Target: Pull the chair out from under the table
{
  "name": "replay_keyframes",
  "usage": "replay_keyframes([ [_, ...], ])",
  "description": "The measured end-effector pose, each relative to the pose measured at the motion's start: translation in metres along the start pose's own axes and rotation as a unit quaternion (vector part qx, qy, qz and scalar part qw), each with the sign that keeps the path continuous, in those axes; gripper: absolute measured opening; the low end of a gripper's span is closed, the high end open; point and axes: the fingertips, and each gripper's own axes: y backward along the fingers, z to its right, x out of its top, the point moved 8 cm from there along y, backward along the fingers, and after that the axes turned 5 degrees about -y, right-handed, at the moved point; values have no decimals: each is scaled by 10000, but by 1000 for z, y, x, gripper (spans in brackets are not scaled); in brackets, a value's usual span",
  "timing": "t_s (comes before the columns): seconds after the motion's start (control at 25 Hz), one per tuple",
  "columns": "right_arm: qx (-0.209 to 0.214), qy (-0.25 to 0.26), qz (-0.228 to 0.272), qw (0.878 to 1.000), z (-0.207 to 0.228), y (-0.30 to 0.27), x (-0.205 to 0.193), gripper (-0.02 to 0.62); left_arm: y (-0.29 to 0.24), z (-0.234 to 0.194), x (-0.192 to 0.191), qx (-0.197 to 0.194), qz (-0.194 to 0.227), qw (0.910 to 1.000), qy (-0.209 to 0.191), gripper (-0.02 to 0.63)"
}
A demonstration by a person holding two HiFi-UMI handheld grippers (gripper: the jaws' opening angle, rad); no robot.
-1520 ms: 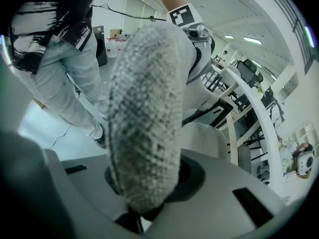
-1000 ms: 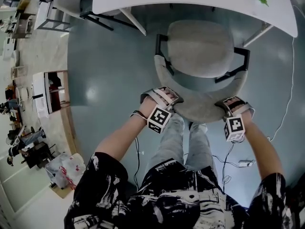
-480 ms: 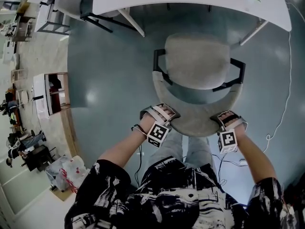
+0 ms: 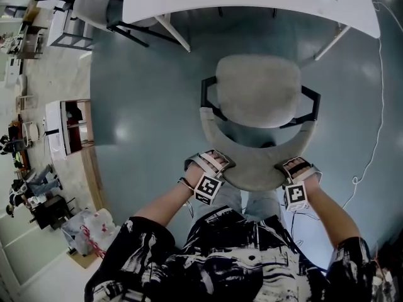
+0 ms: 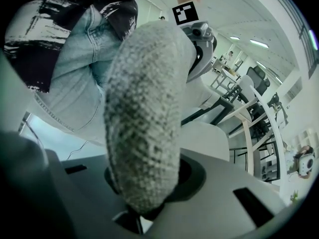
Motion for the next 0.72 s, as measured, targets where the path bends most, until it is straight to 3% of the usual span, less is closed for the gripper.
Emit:
replay_keyframes([
  [0.24,-133,189,61,9997,-10,-5,-3,108,-7,5,-2,-55,62,9999,103,81],
  [0.4,-18,331,61,9994,-17,29,-22,215,20,10,-22,311,40,9957,867,121],
  [0.48,-142,247,-2,9996,-13,61,-38,183,48,14,-38,602,-110,9891,1337,126],
  [0.56,-505,-135,-111,9986,5,100,-50,181,82,15,-56,965,-330,9791,1757,64],
  [0.6,-782,-473,-139,9957,21,122,-55,175,102,10,-63,1215,-373,9713,2010,64],
  [0.68,-1543,-1280,-49,9797,67,166,-60,158,144,-18,-73,1903,-216,9464,2600,52],
  [0.72,-1934,-1695,102,9663,94,189,-59,155,166,-39,-74,2322,-8,9287,2891,51],
])
